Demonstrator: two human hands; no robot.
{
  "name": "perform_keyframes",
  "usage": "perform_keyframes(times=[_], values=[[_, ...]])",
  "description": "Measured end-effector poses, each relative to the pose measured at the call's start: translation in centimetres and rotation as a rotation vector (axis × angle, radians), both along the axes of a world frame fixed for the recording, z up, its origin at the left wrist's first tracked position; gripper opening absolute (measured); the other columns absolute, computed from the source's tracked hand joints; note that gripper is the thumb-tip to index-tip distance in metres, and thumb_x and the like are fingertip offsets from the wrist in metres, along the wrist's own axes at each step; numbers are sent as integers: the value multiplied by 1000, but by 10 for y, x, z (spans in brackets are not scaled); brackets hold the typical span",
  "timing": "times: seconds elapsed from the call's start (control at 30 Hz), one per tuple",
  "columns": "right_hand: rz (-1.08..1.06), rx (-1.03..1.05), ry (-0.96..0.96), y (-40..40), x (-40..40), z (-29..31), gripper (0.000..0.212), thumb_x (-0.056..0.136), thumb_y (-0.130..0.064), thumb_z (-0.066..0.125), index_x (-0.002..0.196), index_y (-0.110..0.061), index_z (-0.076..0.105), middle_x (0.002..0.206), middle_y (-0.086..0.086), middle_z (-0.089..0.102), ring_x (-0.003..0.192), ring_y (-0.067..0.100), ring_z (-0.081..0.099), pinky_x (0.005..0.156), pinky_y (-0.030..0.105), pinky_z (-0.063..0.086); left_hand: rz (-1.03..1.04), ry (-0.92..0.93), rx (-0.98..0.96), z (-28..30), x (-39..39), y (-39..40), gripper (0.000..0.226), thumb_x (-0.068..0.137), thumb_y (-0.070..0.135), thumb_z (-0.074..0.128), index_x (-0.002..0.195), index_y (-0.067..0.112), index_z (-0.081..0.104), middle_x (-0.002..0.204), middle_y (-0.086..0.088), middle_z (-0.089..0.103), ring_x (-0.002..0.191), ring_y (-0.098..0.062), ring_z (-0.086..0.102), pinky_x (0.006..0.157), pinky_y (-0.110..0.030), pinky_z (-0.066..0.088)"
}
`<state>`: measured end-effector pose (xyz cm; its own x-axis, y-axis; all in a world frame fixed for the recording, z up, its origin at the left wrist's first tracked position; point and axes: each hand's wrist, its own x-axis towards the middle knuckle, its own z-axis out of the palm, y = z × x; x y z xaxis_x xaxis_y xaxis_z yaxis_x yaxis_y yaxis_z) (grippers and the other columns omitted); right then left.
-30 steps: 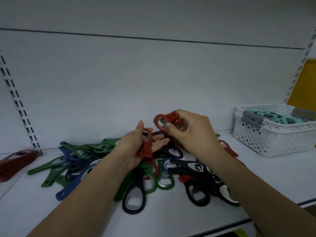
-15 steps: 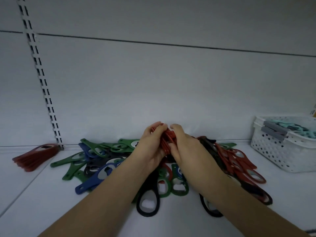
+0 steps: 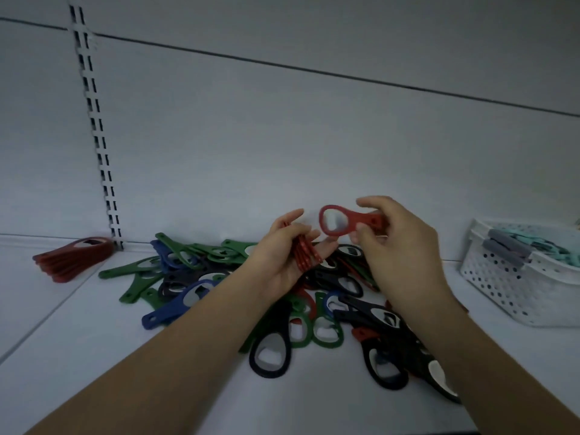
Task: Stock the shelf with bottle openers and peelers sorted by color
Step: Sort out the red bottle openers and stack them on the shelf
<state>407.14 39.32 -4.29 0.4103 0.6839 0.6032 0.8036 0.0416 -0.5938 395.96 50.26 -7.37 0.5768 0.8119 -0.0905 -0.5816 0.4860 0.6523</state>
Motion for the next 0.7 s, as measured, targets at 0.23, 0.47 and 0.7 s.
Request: perform_keyframes(times=[0.23, 0.47, 0.7], values=[[262, -144, -43, 15, 5, 6, 40, 98, -54, 44, 101, -29, 75, 96, -8, 76, 89, 0, 67, 80, 8, 48, 58, -71, 24, -1, -4, 2, 37, 93, 4, 63, 127, 13, 53, 126, -29, 57, 87, -31, 73, 60, -34, 60], [-13, -604, -477, 31, 53, -26, 29, 86, -37, 72, 108, -22, 62, 100, -4, 61, 94, 16, 61, 76, 29, 48, 26, 68, 124, 6, -7, 0, 20, 90, 7, 67, 106, 10, 55, 115, -22, 67, 58, -12, 59, 42, -17, 48], [-227, -446, -572, 47, 65, -57, 18, 91, -23, 63, 100, -14, 51, 87, 6, 62, 77, 28, 60, 59, 31, 38, -56, 197, 173, -3, -4, -2, 43, 89, -12, 51, 127, 8, 53, 115, -21, 66, 59, -15, 60, 42, -21, 46]])
